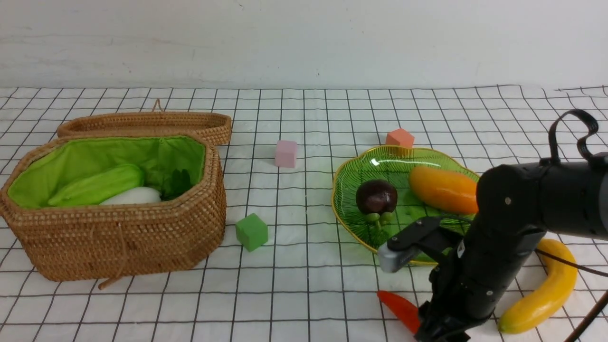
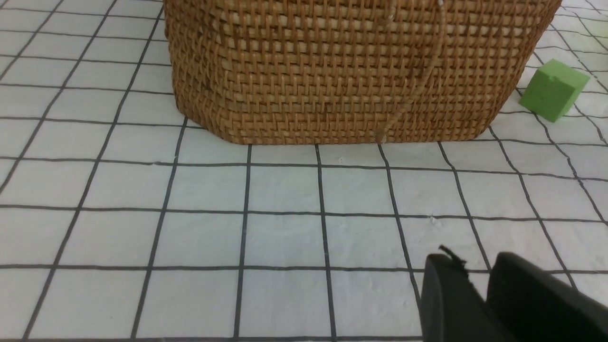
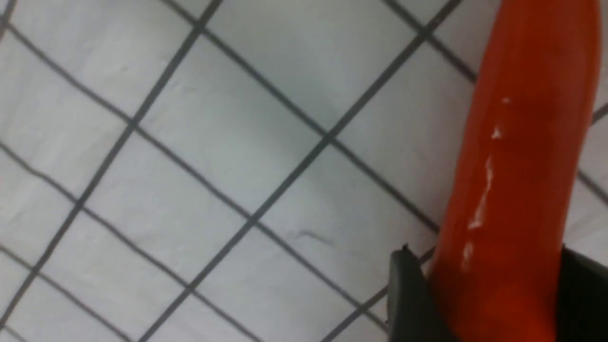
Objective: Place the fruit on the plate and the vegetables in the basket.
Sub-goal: Use the right arm to grab a carrot and put it into the left basket
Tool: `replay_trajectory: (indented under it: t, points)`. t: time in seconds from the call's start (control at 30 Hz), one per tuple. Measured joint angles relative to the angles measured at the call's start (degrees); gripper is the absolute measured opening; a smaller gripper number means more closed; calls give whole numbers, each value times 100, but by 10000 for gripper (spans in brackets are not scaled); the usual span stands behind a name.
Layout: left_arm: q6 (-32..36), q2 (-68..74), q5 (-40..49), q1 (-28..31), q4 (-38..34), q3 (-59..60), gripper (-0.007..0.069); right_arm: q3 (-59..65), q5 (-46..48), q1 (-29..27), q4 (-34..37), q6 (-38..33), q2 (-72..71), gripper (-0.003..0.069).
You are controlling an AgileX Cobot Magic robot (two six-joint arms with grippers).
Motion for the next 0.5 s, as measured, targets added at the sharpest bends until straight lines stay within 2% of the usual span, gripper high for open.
replay_trajectory:
  t: [0.13,0.17,0.2,0.27,0.33,0.37,0.5]
  points:
    - [0,0,0,0,0,0,135,-370,503,0,617,-332,-157,359]
    - [0,0,0,0,0,0,136,-513,591,0,874,-462,-193,359]
    - [0,0,0,0,0,0,138,-904,863,15,1525,-925,-249,359]
    - [0,0,0,0,0,0,140,-1172,991,53,1871,-1227,-261,359]
    - [0,0,0,0,0,0,144,-2109,985,233,2523,-1696,-223,359]
    - [0,0,0,0,0,0,144,-2187,959,252,2549,-1739,-202,359]
    - [0,0,0,0,0,0,146,-4001,476,701,2775,-2048,306,359]
